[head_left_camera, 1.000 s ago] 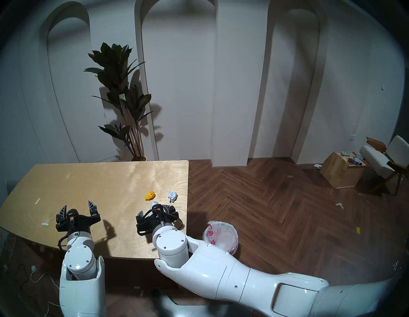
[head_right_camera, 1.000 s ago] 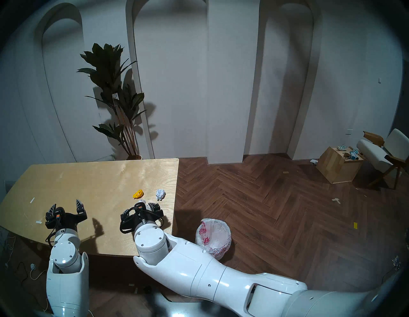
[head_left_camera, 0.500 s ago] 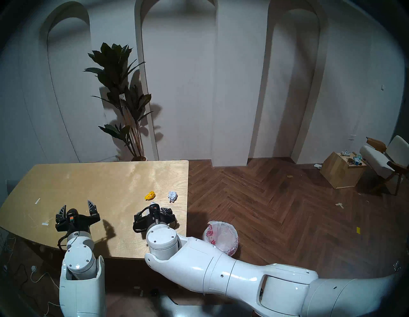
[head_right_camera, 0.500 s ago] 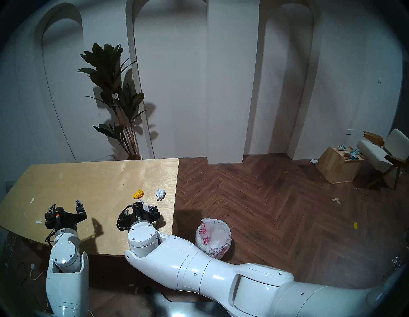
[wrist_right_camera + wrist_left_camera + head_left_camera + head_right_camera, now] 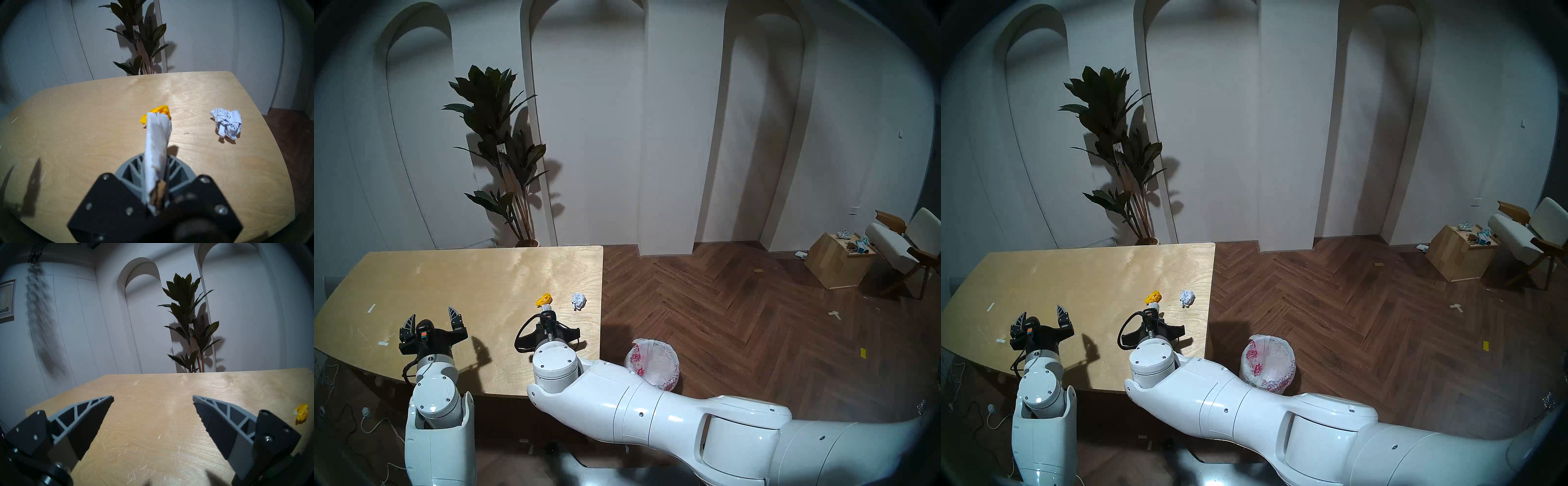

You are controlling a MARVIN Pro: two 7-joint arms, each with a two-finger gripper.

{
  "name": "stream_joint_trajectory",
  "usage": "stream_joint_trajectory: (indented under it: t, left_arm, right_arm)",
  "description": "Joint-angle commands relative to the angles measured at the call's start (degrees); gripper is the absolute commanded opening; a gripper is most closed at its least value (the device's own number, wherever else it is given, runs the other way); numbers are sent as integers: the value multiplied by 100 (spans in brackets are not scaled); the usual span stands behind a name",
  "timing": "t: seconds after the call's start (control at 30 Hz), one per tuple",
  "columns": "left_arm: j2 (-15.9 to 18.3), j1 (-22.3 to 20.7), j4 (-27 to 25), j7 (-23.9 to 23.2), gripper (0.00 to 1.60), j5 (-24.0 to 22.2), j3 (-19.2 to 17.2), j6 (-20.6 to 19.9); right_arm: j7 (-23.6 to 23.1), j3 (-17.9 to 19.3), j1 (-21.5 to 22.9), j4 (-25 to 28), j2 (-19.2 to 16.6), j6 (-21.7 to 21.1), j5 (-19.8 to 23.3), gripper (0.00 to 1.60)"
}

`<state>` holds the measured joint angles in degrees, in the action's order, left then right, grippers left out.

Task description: Put the trash into the trash bin on the ground

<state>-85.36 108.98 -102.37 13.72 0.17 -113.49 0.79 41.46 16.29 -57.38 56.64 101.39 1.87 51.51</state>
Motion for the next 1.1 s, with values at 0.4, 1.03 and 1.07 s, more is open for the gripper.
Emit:
stream_joint_trajectory:
  t: [0.4, 1.03, 1.07]
  left_arm:
    - [30, -58, -76, -12, 160, 9, 2, 23]
    - [27, -64, -72, -18, 160, 16, -1, 25]
    - [27, -64, -72, -18, 160, 16, -1, 25]
  right_arm:
    - [672, 929, 490, 1188, -1136, 891, -620, 0]
    - [-858, 1591, 832, -552, -2260, 1205, -294, 0]
    - [-875, 1571, 849, -624, -2283, 1195, -253, 0]
